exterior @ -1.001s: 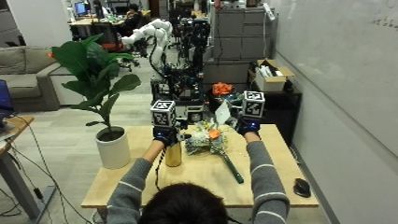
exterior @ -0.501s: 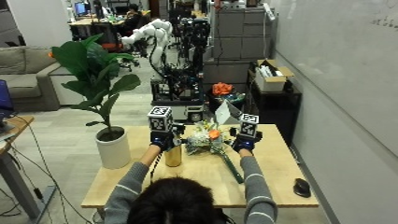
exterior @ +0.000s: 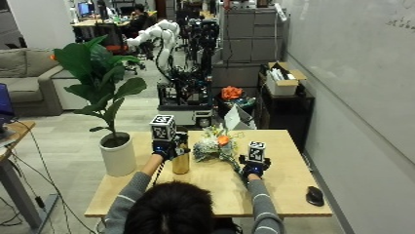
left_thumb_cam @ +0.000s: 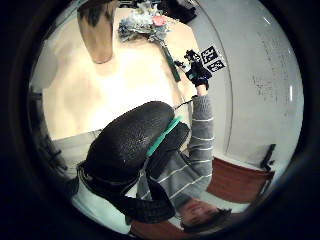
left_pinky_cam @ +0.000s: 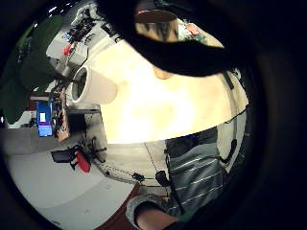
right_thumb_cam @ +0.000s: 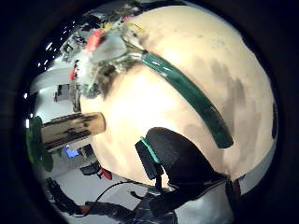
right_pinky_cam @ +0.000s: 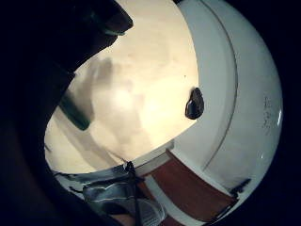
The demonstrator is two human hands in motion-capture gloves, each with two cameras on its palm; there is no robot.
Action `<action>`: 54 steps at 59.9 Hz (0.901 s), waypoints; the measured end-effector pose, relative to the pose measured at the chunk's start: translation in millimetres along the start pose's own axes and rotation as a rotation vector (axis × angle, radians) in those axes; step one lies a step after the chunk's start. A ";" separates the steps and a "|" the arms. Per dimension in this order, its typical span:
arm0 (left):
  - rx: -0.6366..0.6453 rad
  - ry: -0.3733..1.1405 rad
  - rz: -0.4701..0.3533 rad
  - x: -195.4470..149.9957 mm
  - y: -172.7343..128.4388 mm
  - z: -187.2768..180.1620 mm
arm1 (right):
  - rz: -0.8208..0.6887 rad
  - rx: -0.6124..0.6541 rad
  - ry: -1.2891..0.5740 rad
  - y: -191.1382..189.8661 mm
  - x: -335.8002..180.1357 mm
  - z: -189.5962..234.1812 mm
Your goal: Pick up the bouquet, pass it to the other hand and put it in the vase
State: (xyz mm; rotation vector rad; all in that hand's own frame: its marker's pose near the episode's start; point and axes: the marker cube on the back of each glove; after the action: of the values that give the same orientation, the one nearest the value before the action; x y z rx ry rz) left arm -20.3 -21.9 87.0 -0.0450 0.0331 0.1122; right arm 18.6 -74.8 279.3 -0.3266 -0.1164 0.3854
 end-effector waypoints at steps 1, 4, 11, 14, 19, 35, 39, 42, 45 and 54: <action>0.001 -0.005 -0.004 -3.8 -5.6 3.2 | 0.025 0.044 0.006 -4.3 0.1 2.6; -0.002 -0.002 -0.006 -3.6 -1.4 1.2 | -0.010 0.135 -0.003 -14.3 -1.2 8.2; 0.011 0.019 0.011 6.4 16.9 -11.1 | -0.100 0.042 -0.023 -9.8 -2.9 28.5; -0.009 0.012 -0.002 3.0 11.6 -5.4 | -0.093 0.033 -0.032 -11.6 -3.3 34.8; -0.012 0.007 0.005 1.9 2.4 0.9 | -0.005 0.141 -0.006 -23.7 -1.4 39.0; -0.001 0.008 0.025 14.3 17.1 -11.2 | -0.028 0.202 0.019 -32.9 -8.3 43.7; 0.010 0.003 0.019 0.9 -12.5 3.3 | -0.004 0.213 0.005 -37.9 -9.9 40.2; -0.001 -0.011 0.001 -18.4 -46.5 22.7 | 0.047 0.222 -0.018 -41.2 -9.0 38.1; -0.002 -0.012 0.001 -20.0 -49.1 24.0 | 0.086 0.228 -0.039 -41.9 -7.9 36.1; -0.028 0.006 0.012 9.6 13.1 -7.8 | 0.123 0.209 -0.085 -34.5 -5.3 32.0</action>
State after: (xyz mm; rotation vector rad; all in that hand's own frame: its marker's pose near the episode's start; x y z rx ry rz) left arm -12.4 -8.2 78.3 -0.0728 0.0382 0.1244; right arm 20.3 -97.8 320.7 -0.1110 -0.1380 0.5286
